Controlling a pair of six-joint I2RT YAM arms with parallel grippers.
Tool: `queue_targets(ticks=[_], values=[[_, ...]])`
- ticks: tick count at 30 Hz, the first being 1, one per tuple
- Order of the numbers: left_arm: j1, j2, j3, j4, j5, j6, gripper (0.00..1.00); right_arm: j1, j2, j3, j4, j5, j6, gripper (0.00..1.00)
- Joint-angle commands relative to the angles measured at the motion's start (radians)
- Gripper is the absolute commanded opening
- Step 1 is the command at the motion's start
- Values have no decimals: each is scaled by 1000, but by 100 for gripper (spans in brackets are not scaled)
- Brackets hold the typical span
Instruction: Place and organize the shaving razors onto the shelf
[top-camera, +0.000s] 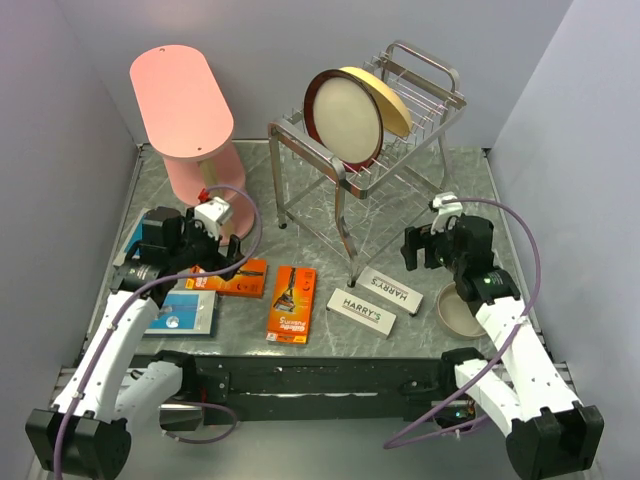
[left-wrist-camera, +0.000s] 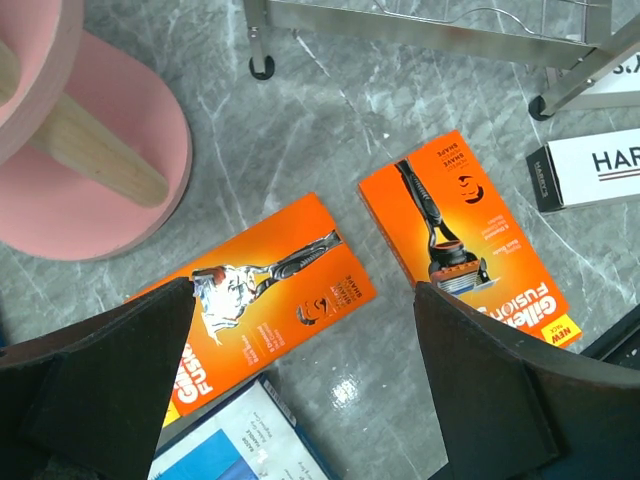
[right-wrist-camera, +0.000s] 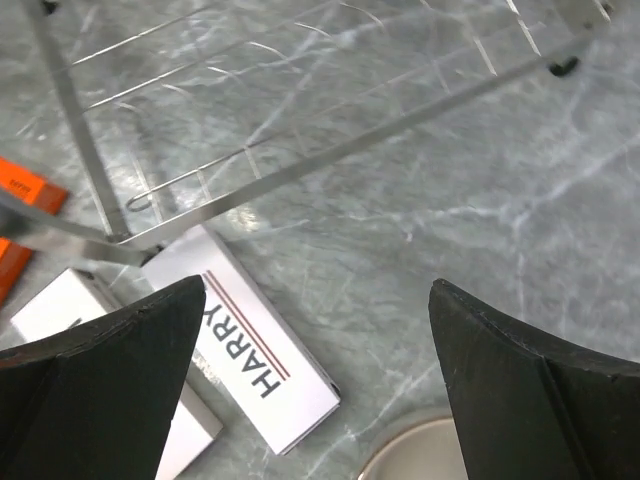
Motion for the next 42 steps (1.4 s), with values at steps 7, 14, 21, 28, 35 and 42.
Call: queue_targets(ticks=[7, 14, 21, 28, 35, 42], values=[[-155, 92, 192, 25, 83, -37, 97, -150, -15, 70, 141, -93, 45, 100], [-322, 144, 217, 146, 85, -90, 98, -294, 215, 216, 288, -168, 154, 100], [-450, 210, 315, 309, -75, -155, 97, -418, 534, 533, 361, -417, 217, 100], [-491, 255, 273, 398, -108, -221, 95, -426, 787, 658, 437, -402, 158, 100], [-491, 224, 241, 363, -235, -207, 96, -426, 953, 765, 504, -389, 103, 100], [-491, 232, 232, 425, -418, -205, 98, -396, 1076, 849, 569, -427, 74, 94]])
